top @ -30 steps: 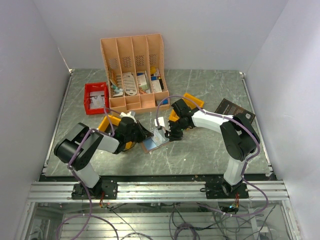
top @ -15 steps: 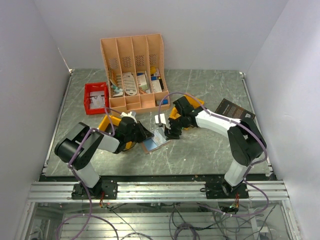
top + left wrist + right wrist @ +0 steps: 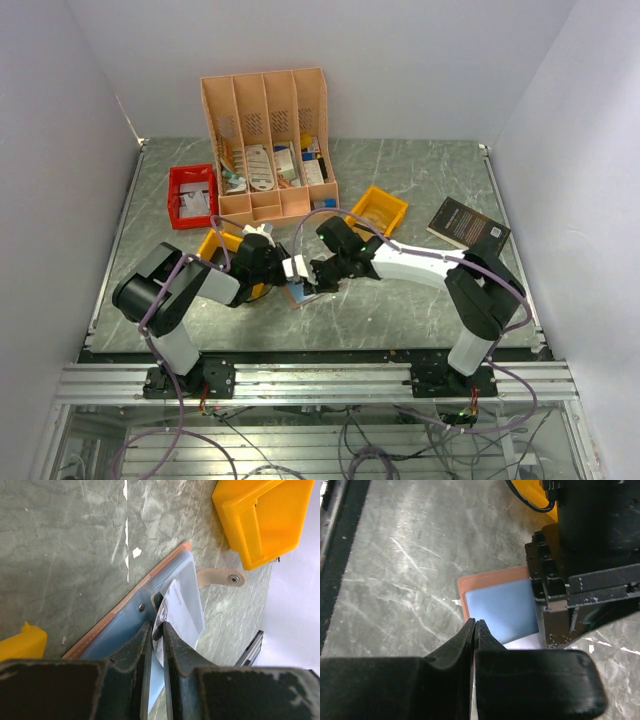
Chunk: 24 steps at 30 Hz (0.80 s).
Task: Put the credit cards into the card holder
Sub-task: Insert the credit card into the card holder.
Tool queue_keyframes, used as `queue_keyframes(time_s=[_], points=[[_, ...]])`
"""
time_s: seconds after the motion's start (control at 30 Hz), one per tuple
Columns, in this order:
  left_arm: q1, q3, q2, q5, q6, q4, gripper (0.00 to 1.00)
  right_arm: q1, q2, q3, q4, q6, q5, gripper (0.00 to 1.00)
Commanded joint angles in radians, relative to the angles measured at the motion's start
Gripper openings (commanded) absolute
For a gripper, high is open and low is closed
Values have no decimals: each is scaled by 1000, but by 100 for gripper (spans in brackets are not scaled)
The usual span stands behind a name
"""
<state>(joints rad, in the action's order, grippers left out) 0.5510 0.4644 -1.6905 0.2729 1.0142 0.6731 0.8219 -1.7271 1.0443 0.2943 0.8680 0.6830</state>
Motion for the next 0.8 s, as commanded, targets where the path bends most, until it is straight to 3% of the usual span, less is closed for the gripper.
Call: queue_keyframes(time_s=[0.0, 0.17, 0.57, 0.77], points=[[-3, -20, -29, 20, -12, -31, 23, 45, -37, -32, -149, -87, -173, 0], [-5, -23, -40, 30, -5, -9, 24, 74, -54, -49, -212, -108, -303, 0], [-6, -28, -49, 34, -1, 4, 27, 92, -95, -52, -208, -88, -402, 0], [-6, -24, -57, 34, -3, 5, 34, 90, -87, -49, -196, -67, -453, 0]])
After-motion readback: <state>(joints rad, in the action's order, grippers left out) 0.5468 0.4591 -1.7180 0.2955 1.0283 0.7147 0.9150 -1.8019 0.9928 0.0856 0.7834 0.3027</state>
